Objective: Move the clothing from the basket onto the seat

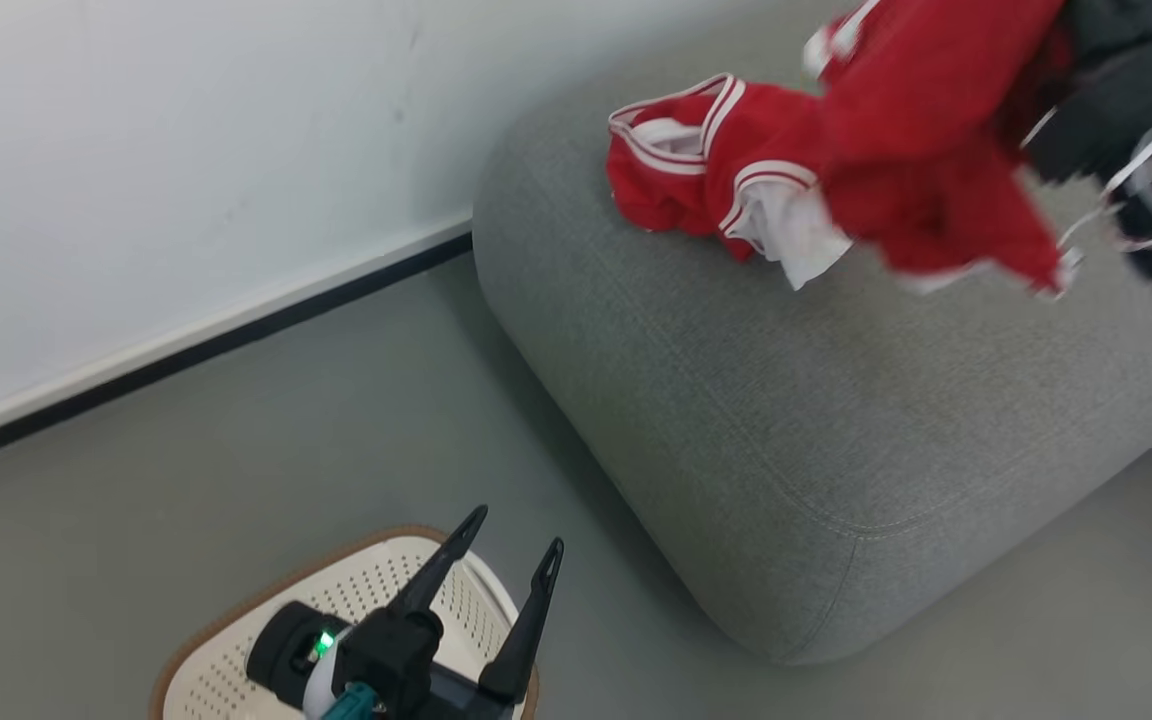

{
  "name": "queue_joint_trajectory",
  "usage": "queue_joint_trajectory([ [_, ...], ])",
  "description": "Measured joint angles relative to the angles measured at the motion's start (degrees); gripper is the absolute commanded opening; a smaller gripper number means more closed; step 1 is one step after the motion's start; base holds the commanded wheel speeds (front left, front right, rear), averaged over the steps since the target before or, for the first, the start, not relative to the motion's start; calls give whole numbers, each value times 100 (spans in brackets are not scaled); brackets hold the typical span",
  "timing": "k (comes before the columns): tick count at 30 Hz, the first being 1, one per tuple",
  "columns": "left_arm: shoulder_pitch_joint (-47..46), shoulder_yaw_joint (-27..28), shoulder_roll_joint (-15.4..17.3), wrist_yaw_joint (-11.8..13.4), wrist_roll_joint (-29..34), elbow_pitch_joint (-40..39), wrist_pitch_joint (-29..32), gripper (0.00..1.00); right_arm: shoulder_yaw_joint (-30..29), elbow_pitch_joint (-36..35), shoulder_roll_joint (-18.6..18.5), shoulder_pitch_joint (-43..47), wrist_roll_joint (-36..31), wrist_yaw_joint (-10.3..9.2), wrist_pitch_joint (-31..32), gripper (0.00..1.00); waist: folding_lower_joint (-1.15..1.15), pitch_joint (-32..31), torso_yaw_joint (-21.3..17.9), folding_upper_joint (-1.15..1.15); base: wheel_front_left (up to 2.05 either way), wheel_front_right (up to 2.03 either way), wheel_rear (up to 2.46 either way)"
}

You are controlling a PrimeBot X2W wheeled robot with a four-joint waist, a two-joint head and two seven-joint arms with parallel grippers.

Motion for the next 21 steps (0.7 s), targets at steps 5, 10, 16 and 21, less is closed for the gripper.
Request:
queue_joint_trajectory([
  [5,-270,-58,90,-24,110,-301,103,100,-220,279,-344,-522,15,1,55,0,0,344,195,0,0,0,0],
  [10,-515,-115,140,-85,169,-471,205,100,-368,499,-722,-1000,10,0,110,0,0,708,425,0,0,0,0],
  [16,-651,-164,274,-114,333,-701,353,100,-503,739,-1010,-1444,-8,-54,168,0,1,1126,741,1,0,0,0],
  [21,-862,-148,354,-163,374,-798,416,100,-660,954,-1117,-1657,12,-183,175,0,0,1458,992,1,0,0,0],
])
